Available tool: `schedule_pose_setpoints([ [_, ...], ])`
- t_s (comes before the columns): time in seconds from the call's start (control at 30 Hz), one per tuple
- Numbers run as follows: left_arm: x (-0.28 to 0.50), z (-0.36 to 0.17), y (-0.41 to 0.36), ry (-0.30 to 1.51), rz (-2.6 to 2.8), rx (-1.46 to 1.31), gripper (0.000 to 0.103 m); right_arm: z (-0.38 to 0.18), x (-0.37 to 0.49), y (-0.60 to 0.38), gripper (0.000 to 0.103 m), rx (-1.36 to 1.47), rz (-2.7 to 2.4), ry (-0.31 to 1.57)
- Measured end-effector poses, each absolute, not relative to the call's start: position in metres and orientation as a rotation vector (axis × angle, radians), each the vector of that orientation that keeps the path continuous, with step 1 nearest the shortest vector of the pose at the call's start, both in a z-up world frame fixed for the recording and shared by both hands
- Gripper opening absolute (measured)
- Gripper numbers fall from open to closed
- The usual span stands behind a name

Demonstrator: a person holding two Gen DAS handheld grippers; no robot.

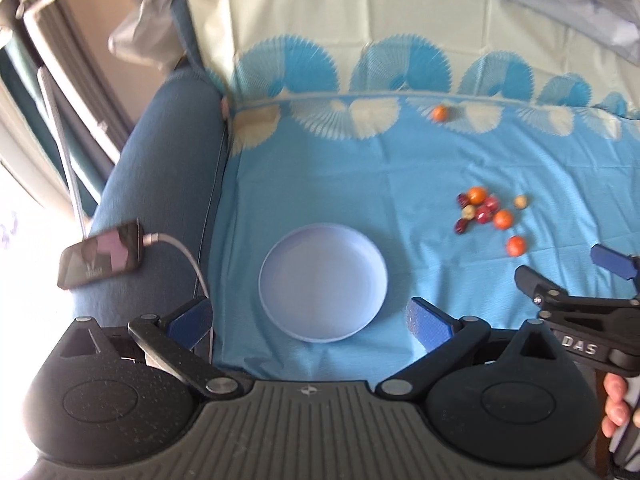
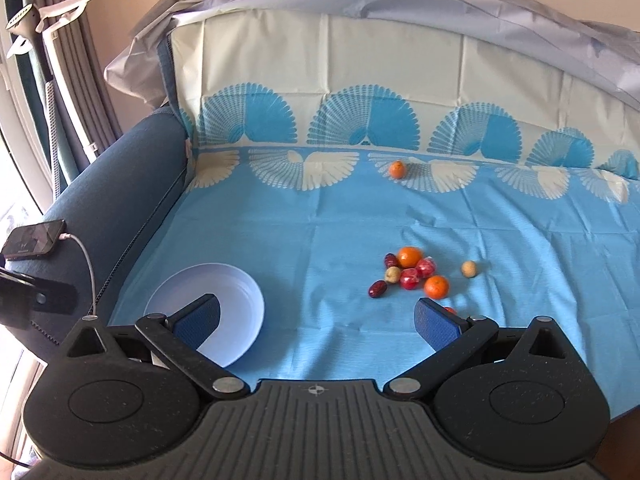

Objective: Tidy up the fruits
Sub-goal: 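Move both tools from the plate toward the fruit cluster, then grasp a red date with the left tool while the right tool grasps a tangerine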

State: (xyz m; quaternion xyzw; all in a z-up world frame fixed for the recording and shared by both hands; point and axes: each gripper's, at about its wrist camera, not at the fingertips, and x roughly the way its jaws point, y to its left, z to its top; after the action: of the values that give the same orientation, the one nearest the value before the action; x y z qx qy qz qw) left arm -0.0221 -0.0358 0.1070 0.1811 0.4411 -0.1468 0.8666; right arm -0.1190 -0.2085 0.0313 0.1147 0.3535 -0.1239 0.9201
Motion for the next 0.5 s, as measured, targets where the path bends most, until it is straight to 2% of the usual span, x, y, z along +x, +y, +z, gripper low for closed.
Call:
schedule_pose_setpoints([
  [0.5,-0.026,0.203,-0.135,0.814,-0.489,0.341,0.103,0.02,-0.152,-0.303,0.103,0.327,-0.458,0.701],
])
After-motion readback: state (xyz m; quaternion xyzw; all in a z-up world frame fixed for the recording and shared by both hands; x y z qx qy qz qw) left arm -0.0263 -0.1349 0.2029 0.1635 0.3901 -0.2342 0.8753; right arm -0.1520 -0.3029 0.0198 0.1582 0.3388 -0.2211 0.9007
